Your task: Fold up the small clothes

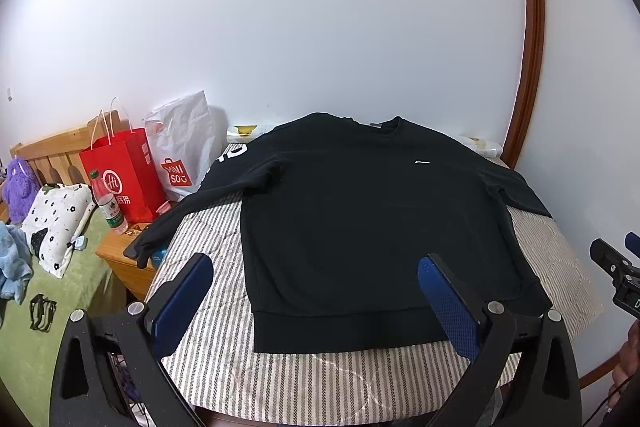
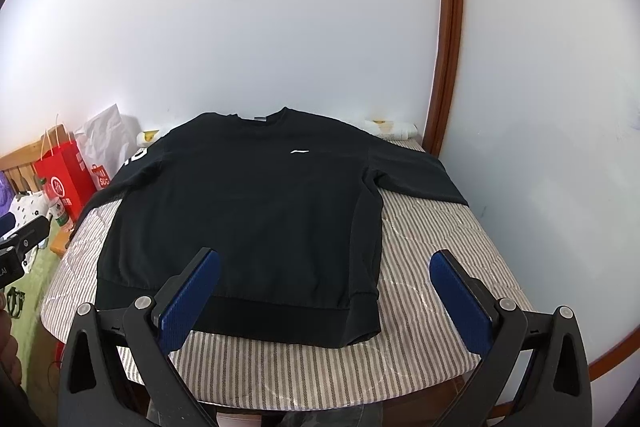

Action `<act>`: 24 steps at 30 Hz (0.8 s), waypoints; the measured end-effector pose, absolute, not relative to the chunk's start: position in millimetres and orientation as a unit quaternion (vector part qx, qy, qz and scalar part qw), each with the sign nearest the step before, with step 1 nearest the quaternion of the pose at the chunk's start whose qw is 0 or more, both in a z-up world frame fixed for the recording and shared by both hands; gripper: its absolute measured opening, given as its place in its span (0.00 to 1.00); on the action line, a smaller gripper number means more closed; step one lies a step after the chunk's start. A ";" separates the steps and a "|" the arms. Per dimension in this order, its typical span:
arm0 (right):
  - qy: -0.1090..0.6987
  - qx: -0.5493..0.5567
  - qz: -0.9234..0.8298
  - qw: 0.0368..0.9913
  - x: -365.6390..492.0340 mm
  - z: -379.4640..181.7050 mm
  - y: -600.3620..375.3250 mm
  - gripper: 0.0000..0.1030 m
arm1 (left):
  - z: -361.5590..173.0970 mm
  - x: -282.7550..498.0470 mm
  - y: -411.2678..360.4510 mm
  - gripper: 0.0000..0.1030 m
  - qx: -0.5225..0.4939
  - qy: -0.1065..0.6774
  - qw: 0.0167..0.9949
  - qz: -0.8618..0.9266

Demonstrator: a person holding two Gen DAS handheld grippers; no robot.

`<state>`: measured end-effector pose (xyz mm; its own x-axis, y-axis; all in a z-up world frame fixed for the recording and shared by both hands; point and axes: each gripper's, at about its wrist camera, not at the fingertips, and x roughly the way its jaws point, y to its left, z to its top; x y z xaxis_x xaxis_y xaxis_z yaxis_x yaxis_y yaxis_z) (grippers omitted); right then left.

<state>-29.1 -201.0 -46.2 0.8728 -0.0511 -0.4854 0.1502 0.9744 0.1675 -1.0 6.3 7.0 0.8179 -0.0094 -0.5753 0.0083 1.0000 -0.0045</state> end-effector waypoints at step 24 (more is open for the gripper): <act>0.244 0.097 -0.055 0.963 -33.3 -44.1 -202.5 1.00 | 9.1 -5.0 5.1 1.00 -0.005 0.296 0.955 -0.015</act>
<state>-33.3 -202.5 -44.1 0.8753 -0.0581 -0.4801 0.1524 0.9753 0.1599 -5.0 5.1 9.1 0.8245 -0.0309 -0.5650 0.0254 0.9995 -0.0177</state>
